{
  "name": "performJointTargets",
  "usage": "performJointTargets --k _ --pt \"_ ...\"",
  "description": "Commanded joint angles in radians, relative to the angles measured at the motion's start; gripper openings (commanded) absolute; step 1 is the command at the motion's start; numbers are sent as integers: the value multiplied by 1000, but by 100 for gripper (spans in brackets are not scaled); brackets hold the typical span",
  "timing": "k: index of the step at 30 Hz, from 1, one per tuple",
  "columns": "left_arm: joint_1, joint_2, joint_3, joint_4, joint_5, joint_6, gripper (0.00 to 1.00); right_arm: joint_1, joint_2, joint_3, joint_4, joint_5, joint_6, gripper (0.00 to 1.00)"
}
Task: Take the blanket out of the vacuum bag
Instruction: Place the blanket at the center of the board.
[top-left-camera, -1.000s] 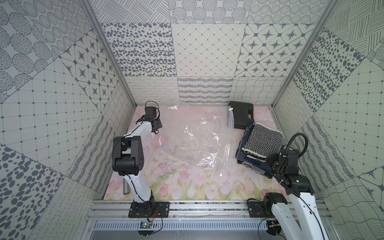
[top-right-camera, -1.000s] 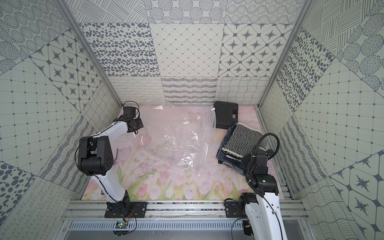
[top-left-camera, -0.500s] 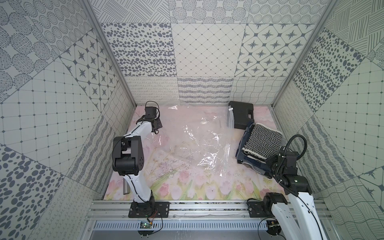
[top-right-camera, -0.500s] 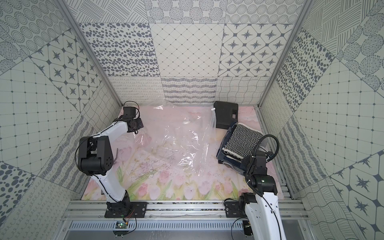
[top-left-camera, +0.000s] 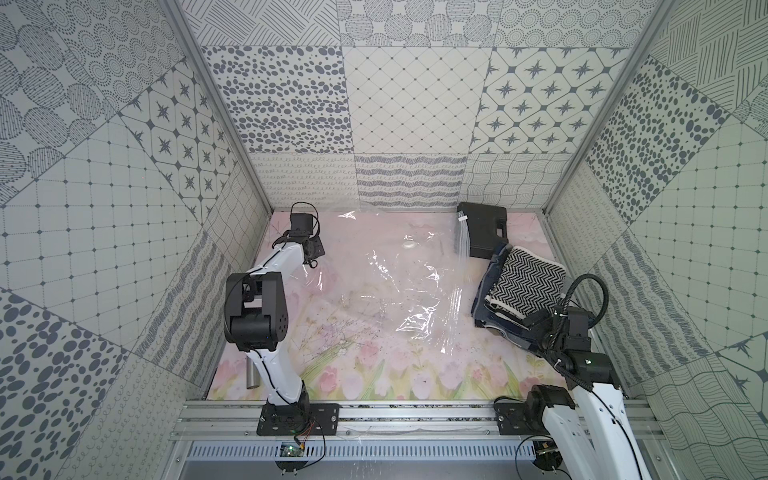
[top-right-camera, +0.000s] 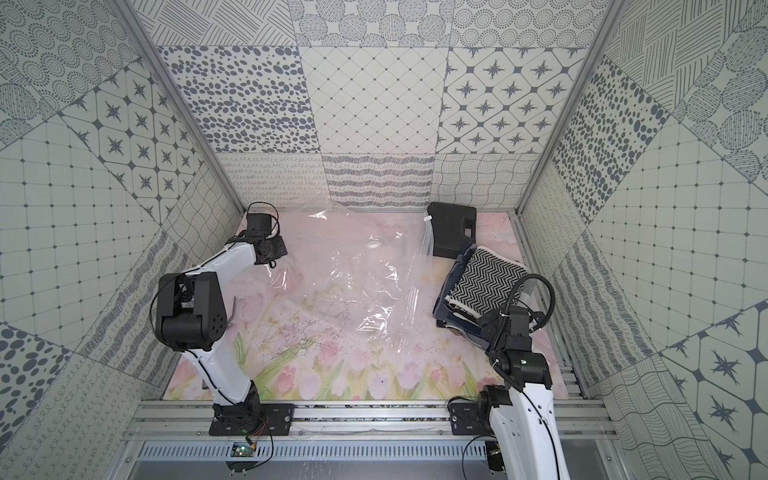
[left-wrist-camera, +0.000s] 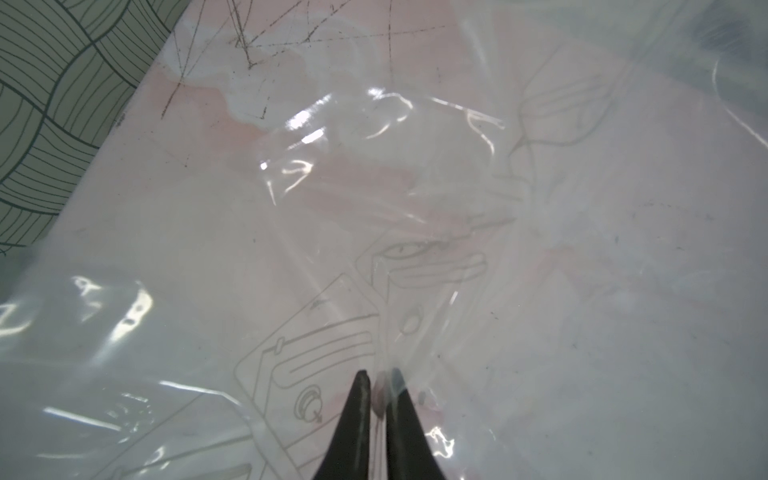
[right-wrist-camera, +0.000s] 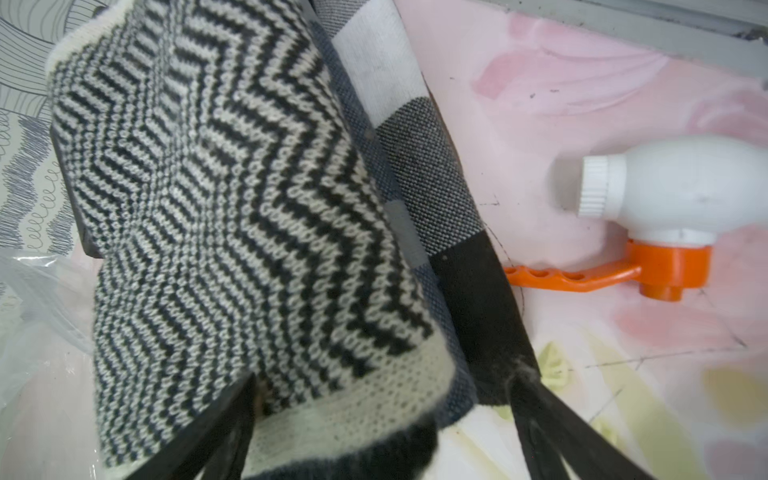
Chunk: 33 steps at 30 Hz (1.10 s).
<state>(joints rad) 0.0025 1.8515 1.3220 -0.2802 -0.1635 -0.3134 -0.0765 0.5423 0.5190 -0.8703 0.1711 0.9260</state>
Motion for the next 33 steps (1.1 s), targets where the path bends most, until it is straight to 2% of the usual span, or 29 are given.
performJointTargets --k 1,4,7,10,14,17,21,22,24,26,29,33 --pt "-1 -52 4 3 16 32 11 -4 -41 130 -138 51 -21 99" --pt "-2 -83 8 -7 27 24 9 -5 -72 240 -179 102 -52 99" --pt "-2 -104 22 -33 34 23 7 -5 -75 326 -128 146 -141 99" --pt "-2 -125 23 -46 43 22 6 -4 -86 320 54 157 -240 99" --pt "-1 -149 17 -64 53 24 5 -5 -60 232 488 -43 -317 99" --pt "-2 -167 28 -85 83 59 6 -4 95 220 767 -271 -313 99" --pt "-2 -165 107 -159 283 211 7 16 420 316 985 -617 -269 99" --pt "-1 -157 135 -206 320 239 7 33 484 331 1044 -672 -257 99" --pt "-1 -130 202 -303 373 291 7 80 613 371 1137 -741 -243 99" --pt "-1 -115 235 -357 380 311 7 131 720 436 1144 -769 -256 99" --pt "-1 -127 215 -366 377 321 8 200 840 537 1088 -778 -283 99" --pt "-1 -136 189 -371 351 344 9 240 939 541 1155 -791 -234 99"
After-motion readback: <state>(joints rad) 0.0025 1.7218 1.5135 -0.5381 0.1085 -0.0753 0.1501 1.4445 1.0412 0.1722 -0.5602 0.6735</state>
